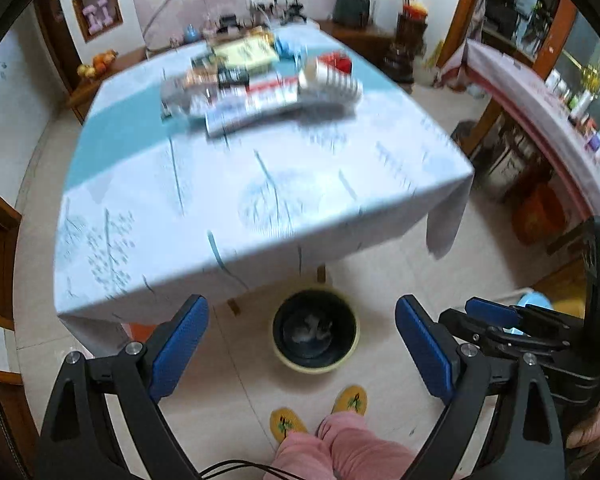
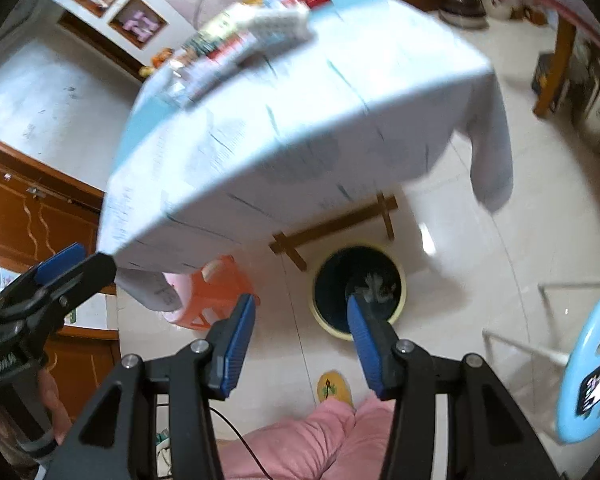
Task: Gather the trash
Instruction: 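Raise both open tools back over the table, then grasp the plastic bottle with the left tool while the right grasps the red-white snack box, then carry bottle and snack box to the black bin and open both tools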
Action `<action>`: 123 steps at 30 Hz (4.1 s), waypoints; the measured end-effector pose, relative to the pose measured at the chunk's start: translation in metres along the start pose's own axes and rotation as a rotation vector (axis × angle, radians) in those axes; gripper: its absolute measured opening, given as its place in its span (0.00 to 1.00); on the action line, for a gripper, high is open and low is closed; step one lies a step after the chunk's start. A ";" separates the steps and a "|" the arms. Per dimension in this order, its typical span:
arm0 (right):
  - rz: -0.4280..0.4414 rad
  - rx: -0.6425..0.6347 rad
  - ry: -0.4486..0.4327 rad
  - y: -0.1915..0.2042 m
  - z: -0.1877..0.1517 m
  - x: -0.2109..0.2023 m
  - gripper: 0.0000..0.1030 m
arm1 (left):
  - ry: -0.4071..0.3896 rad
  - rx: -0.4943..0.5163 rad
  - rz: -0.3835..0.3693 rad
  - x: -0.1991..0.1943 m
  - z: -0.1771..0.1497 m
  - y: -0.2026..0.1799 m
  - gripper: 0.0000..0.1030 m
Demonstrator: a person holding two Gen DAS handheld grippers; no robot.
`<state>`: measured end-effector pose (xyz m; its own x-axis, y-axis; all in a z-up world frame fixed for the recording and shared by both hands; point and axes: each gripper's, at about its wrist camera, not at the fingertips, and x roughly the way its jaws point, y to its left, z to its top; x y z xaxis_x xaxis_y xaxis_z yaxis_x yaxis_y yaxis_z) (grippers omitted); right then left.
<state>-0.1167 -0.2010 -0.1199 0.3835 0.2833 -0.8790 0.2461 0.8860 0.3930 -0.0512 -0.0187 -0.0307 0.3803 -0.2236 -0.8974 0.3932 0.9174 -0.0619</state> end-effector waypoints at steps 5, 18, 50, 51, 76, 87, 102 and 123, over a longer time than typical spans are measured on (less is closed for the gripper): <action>0.010 -0.091 -0.070 0.018 0.021 -0.035 0.47 | -0.056 -0.020 0.008 -0.024 0.020 -0.002 0.91; 0.042 -0.184 -0.138 0.031 0.085 -0.058 0.47 | -0.112 -0.070 0.118 -0.044 0.070 -0.001 0.91; 0.131 0.473 0.013 0.069 0.249 0.167 0.47 | 0.220 0.389 -0.025 0.198 0.251 0.161 0.91; 0.131 0.491 0.008 0.070 0.251 0.171 0.47 | 0.230 0.404 -0.034 0.202 0.251 0.161 0.91; 0.105 0.447 -0.084 0.098 0.270 0.159 0.11 | 0.302 0.467 -0.109 0.214 0.230 0.144 0.71; 0.108 0.304 -0.095 0.117 0.247 0.121 0.09 | 0.222 0.352 -0.094 0.152 0.206 0.155 0.70; 0.142 0.189 -0.111 0.062 0.165 0.031 0.09 | 0.159 0.254 -0.100 0.075 0.112 0.053 0.50; 0.078 0.354 -0.017 -0.091 0.022 0.059 0.09 | 0.316 0.285 -0.025 0.189 -0.046 -0.090 0.47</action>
<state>-0.0966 -0.2730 -0.2018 0.4275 0.3366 -0.8390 0.5069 0.6792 0.5307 -0.0527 -0.1281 -0.2148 0.1096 -0.0919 -0.9897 0.6313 0.7755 -0.0020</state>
